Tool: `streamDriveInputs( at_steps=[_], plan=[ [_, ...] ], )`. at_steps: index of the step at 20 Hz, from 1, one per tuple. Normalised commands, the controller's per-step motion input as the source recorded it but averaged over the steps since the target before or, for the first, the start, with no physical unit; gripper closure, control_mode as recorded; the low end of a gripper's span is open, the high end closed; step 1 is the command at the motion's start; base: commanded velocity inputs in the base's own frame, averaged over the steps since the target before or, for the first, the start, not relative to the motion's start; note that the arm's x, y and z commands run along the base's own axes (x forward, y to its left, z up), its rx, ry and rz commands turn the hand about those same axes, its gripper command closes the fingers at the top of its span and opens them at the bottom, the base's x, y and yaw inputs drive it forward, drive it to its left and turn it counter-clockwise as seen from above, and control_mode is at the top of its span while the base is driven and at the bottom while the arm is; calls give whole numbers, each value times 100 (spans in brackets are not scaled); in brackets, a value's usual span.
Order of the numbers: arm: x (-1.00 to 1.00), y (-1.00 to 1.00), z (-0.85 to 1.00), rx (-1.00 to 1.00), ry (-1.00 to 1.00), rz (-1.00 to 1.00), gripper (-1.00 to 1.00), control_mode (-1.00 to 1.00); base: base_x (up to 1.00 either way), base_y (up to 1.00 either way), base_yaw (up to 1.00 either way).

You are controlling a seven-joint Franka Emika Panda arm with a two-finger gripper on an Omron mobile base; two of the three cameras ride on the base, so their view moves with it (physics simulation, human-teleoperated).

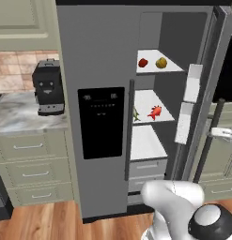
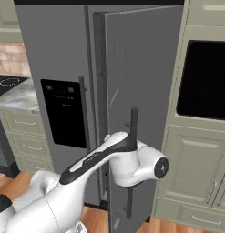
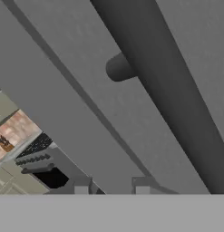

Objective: Gather the bell pepper and squash from the fridge and place them on a tray on the dining counter. Then gather the fishs from the fridge and place them on the other tray.

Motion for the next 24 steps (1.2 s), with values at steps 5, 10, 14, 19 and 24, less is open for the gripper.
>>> streamDriveInputs(
  at_steps=[5,10,14,19,24],
  plan=[
    [-100,66,67,-11,-77,-12,-100,-100,0,0,0],
    [-86,98,46,-17,-52,-30,-100,-100,0,0,0],
    [11,92,34,-23,-10,-33,-100,-100,0,0,0],
    [58,49,34,-12,16,-31,-100,-100,0,0,0],
    [50,10,40,-2,27,-17,-100,-100,0,0,0]
  ],
)
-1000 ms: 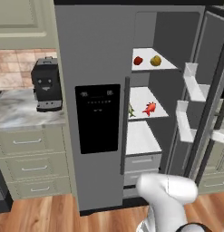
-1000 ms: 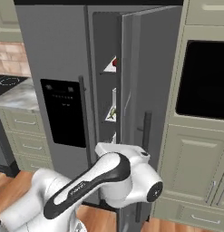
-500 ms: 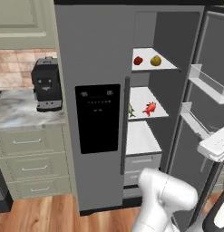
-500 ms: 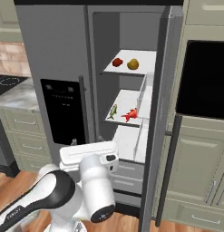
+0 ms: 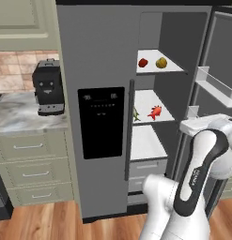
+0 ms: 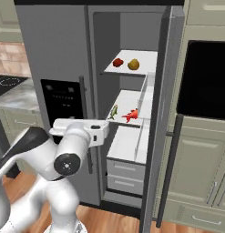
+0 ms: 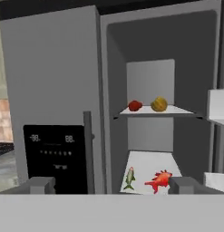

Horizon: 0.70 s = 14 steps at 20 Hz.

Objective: Gather the bell pepper and squash from the fridge and place them on a tray on the dining counter. Then gather the fishs from the fridge and place them on the other tray.

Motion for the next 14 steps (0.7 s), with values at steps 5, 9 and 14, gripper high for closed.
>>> streamDriveInputs(
  at_steps=[5,9,14],
  plan=[
    [33,5,49,-4,39,-1,-100,-100,0,0,0],
    [40,0,8,-4,55,0,-100,-100,0,0,0],
    [6,1,7,-1,35,-2,-100,-100,0,0,0]
  ],
)
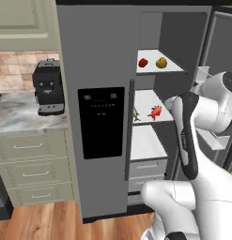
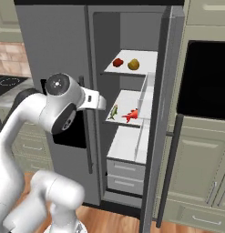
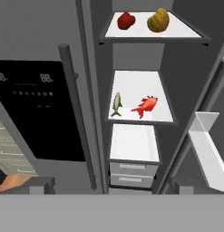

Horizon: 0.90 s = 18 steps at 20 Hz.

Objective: Gather the bell pepper and squash from the fridge and place them on a tray on the dining counter. Then gather the fishs from the fridge and place them on the other tray.

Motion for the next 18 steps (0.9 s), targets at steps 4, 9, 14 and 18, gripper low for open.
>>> streamDriveInputs(
  at_steps=[4,9,14,18],
  plan=[
    [-12,3,-4,0,19,-8,-100,-100,0,0,0],
    [-57,1,-16,-1,-2,-1,-100,-100,0,0,0],
    [-54,11,-15,-3,0,0,-100,-100,0,0,0],
    [-16,54,4,-12,-1,-3,-100,-100,0,0,0]
  ],
)
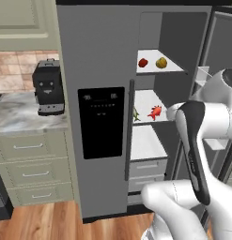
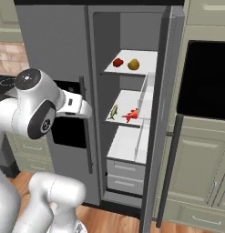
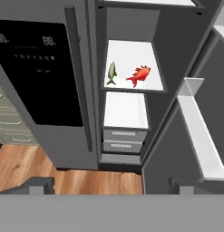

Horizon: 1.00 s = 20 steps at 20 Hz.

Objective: Gather the bell pepper and squash from the fridge and place them on a tray on the dining counter. Then gather the fishs from the fridge and place them on the other tray.

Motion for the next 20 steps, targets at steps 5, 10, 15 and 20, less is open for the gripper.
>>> streamDriveInputs(
  at_steps=[5,10,15,20],
  plan=[
    [8,18,5,-7,0,-8,-100,100,7,0,-3],
    [0,0,0,0,0,0,-100,100,45,6,-26],
    [0,0,0,0,0,0,-100,100,59,13,-15],
    [0,0,0,0,0,0,-100,100,51,7,-10]
  ],
)
